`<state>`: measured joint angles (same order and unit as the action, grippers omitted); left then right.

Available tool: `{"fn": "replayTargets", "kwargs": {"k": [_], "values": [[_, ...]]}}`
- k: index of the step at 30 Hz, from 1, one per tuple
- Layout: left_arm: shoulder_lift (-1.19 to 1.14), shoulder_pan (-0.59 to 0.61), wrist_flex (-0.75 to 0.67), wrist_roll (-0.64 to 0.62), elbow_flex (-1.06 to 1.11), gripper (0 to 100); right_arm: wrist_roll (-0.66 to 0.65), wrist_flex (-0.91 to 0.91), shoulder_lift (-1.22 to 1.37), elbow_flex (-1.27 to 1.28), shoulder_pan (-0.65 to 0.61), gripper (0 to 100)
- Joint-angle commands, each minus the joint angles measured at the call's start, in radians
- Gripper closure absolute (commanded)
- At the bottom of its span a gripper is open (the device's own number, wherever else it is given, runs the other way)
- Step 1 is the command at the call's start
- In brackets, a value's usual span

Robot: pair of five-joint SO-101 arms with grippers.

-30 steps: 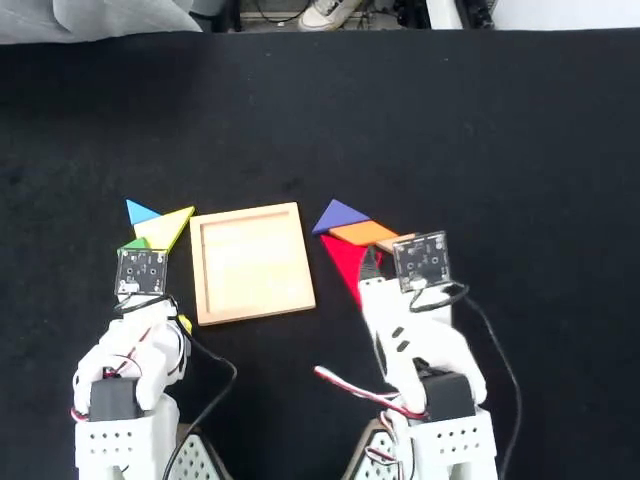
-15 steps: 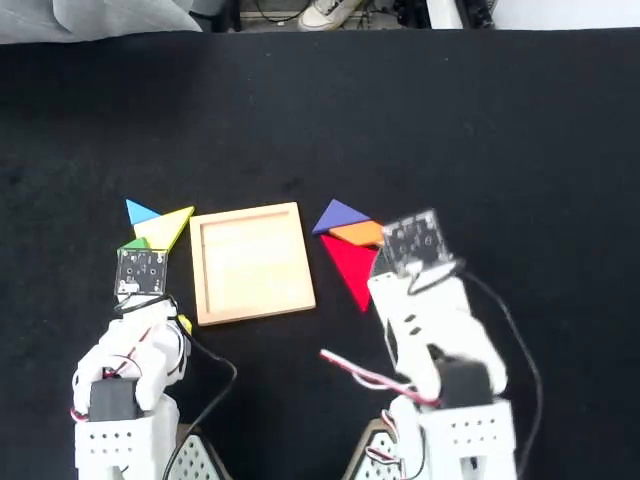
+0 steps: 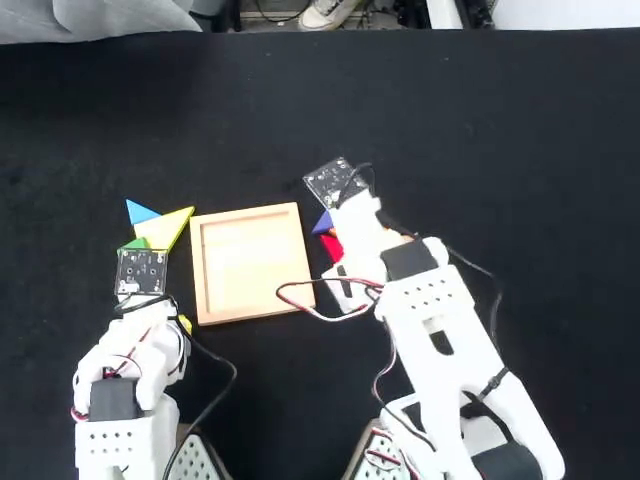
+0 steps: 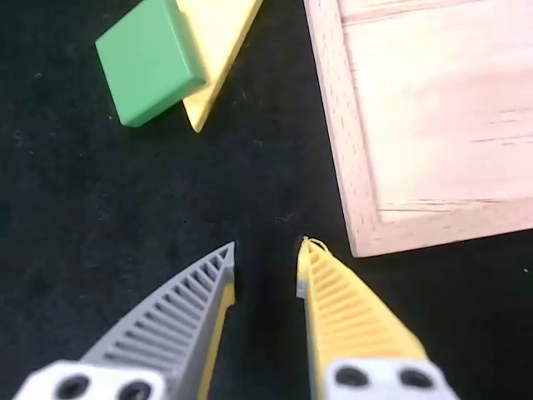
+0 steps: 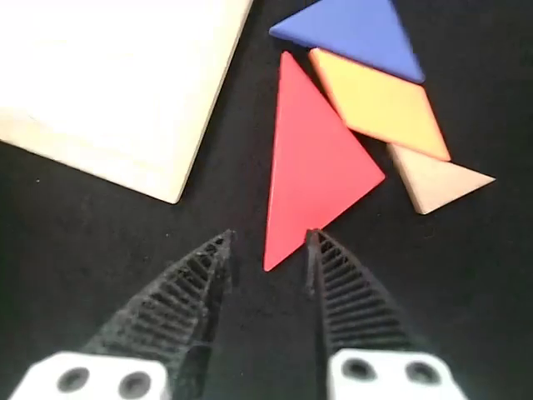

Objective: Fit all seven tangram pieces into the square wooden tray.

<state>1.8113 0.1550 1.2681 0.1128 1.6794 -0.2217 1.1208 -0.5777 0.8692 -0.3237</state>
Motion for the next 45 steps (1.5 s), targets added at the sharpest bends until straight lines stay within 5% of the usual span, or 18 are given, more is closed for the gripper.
{"fn": "replayTargets", "kwargs": {"k": [1,6,23,33,45], "values": [[0.008,-0.008,0.003,0.008,0.021,87,0.012,0.015,0.01,-0.054,-0.021,69.7],[0.008,-0.008,0.003,0.008,0.021,87,0.005,0.006,0.01,-0.042,-0.017,51.4],[0.008,-0.008,0.003,0.008,0.021,87,0.012,-0.084,0.435,-0.205,-0.003,56.0],[0.008,-0.008,0.003,0.008,0.021,87,0.014,-0.094,0.449,-0.2,-0.002,71.7],[0.008,-0.008,0.003,0.008,0.021,87,0.006,-0.114,0.444,-0.185,0.005,71.7]]}}
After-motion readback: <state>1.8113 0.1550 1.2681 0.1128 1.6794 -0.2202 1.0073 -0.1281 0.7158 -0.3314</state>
